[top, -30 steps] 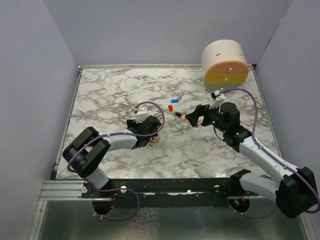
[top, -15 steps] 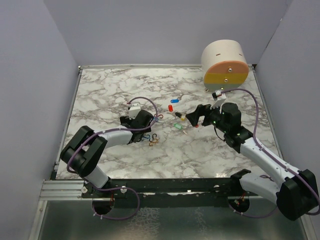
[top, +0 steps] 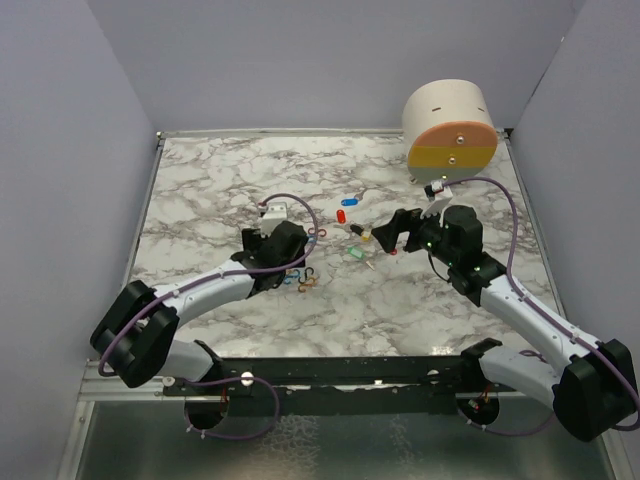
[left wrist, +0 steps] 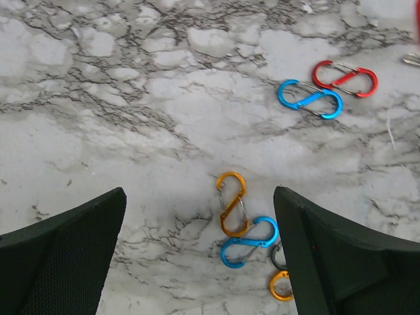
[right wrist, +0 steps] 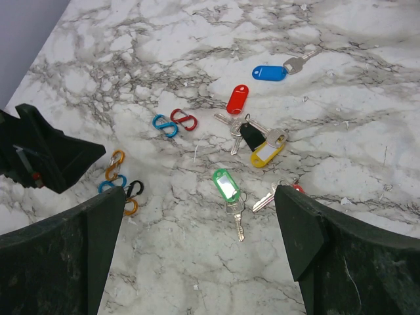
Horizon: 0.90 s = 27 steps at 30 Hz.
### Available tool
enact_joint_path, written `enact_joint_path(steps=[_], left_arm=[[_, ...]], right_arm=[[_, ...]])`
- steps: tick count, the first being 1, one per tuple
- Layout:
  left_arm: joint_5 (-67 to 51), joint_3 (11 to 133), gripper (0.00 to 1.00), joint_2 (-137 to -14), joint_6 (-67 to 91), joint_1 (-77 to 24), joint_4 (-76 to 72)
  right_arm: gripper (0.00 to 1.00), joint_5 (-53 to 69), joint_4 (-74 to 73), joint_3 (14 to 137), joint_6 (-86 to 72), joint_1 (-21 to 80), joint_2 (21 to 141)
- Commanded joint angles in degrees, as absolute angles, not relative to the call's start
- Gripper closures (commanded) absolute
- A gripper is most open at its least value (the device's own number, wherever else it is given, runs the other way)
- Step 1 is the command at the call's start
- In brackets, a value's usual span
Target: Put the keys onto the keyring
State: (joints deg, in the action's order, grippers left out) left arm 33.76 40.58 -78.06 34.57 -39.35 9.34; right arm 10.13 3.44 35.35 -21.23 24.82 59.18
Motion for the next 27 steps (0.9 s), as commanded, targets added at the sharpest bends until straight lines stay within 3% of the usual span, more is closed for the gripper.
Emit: enact_joint_path(steps=[1, 14, 27], left_arm=[[33.8, 42.0, 0.03, -77.9, 35.3, -44.8, 13.6], [37.2, 40.3, 0.03, -83.1, 41.5, -56.7, 17.3], [40.5, 40.1, 0.03, -87.5, 45.2, -60.1, 20.8]], right_arm=[[0.02, 10.8, 3.2, 36.5, -21.4, 25.2, 57.6], [0.02, 10.5, 2.9, 36.1, -21.4, 25.2, 57.1], [0.02, 10.6, 2.9, 36.0, -21.5, 25.2, 57.1]])
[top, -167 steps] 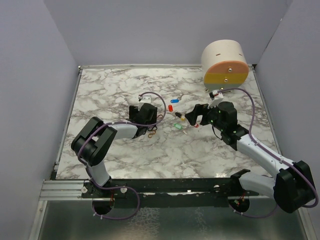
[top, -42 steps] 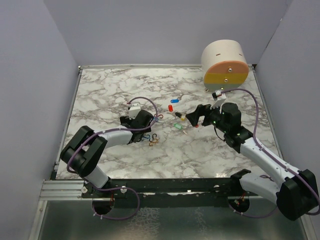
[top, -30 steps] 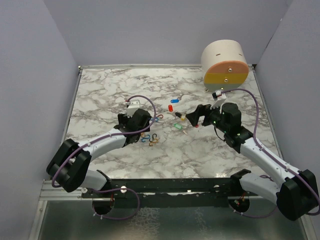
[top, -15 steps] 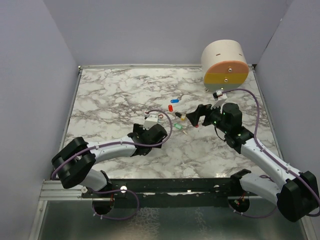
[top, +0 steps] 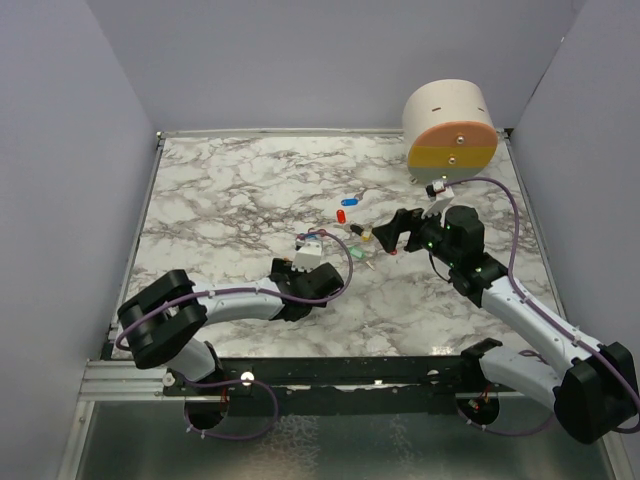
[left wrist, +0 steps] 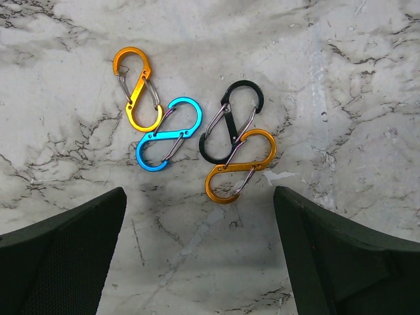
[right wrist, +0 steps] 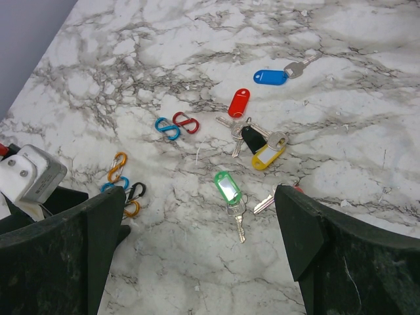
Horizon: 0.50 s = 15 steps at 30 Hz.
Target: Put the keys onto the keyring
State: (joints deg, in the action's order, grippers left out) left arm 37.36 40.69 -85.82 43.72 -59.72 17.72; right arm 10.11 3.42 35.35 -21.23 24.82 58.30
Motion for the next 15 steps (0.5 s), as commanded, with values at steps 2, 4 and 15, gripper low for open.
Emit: enact_joint_path(steps=[2, 4, 15], left_arm=[[41.1, 40.3, 0.02, -87.9, 45.3, -60.1, 21.3], [42.0, 40.4, 0.02, -88.4, 45.4, -60.1, 21.5], [44.6, 43.7, 0.01, -94.7, 44.3, -58.5, 22.2]], right_arm=[[0.02, 10.5, 2.9, 35.9, -21.5, 25.2, 57.0], [0.02, 10.5, 2.9, 35.9, -21.5, 25.2, 57.0], [0.02, 10.4, 2.7, 35.9, -21.4, 25.2, 56.8]])
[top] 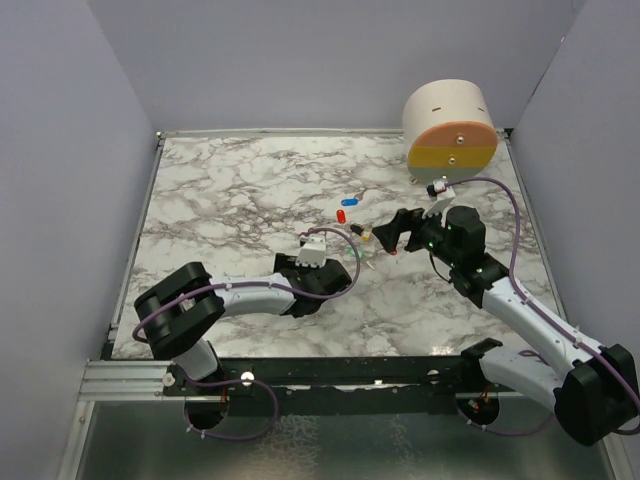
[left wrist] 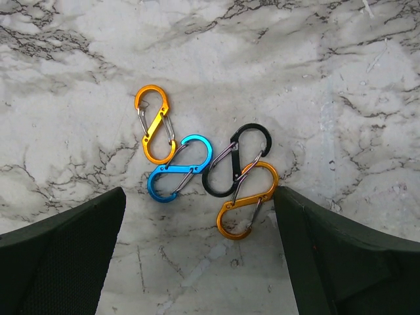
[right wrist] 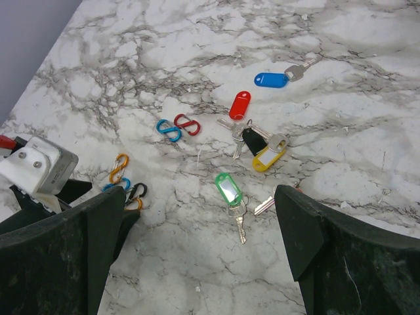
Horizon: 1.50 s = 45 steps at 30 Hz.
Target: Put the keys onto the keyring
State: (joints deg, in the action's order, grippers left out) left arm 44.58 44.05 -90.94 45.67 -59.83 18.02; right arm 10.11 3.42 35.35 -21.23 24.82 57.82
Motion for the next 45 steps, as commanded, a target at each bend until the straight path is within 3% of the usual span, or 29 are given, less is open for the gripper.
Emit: enact_joint_path(steps=[1, 21, 34, 45], left_arm=[[44.6, 43.7, 0.01, -95.1, 44.0, -58.1, 22.0], [37.8, 44.9, 0.01, -97.1, 35.5, -48.2, 12.1], [33.6, 54.4, 0.01, -108.8, 31.3, -44.0, 8.4], [30.6, 53.8, 0.01, -110.7, 29.3, -37.6, 6.6]], right_arm=[[0.02, 10.4, 2.7, 35.9, -21.4, 25.2, 56.8], [0.01, 10.4, 3.4, 35.9, -21.5, 25.2, 57.9], [0.01, 10.0, 2.8, 35.9, -21.3, 25.2, 57.3], [0.01, 10.0, 3.1, 35.8, -21.3, 25.2, 57.5]])
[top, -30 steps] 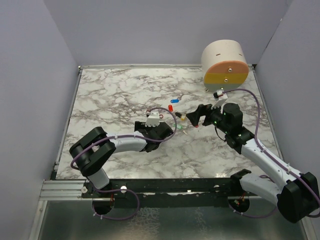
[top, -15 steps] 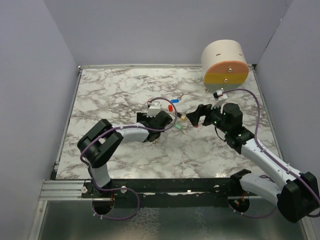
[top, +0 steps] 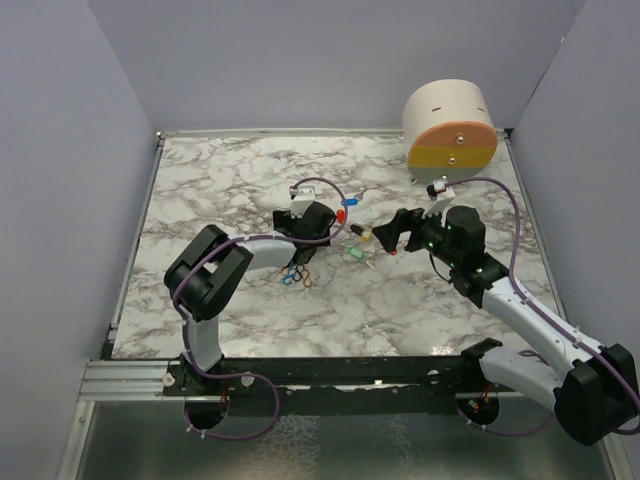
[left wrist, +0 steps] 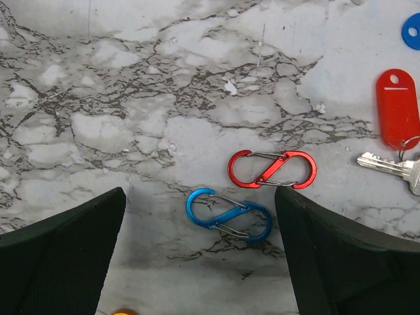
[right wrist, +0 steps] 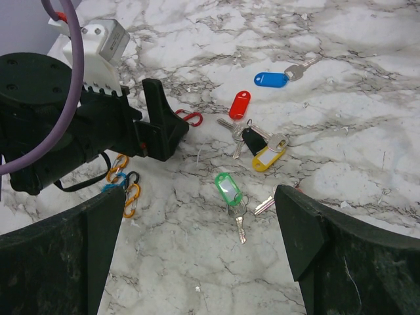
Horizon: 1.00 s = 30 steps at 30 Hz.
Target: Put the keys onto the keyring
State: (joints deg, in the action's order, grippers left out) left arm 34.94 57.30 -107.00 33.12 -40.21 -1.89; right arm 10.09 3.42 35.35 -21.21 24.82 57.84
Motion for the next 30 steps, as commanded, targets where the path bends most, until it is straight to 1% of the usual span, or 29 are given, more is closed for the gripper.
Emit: enact_joint_path(steps=[1, 8, 18, 26, 30], left_arm=[[30.5, 53.4, 0.01, -110.3, 29.2, -37.0, 6.5], [29.5, 51.7, 0.01, -108.9, 28.1, -33.9, 5.1], [27.1, 54.0, 0.01, -109.9, 27.4, -33.6, 5.3], [26.4, 48.4, 0.01, -104.3, 28.1, -35.8, 5.0], [26.5, 47.9, 0.01, -102.5, 28.3, -38.4, 5.3]], right_arm=[[0.01, 10.1, 3.1, 35.7, -21.4, 25.2, 57.7], [0.01, 10.1, 3.2, 35.7, -21.4, 25.2, 57.9], [0.01, 9.7, 2.7, 35.9, -21.3, 25.2, 57.8], [0.01, 10.0, 3.1, 35.7, -21.6, 25.2, 58.0], [0.01, 10.4, 3.1, 35.8, -21.7, 25.2, 58.2]])
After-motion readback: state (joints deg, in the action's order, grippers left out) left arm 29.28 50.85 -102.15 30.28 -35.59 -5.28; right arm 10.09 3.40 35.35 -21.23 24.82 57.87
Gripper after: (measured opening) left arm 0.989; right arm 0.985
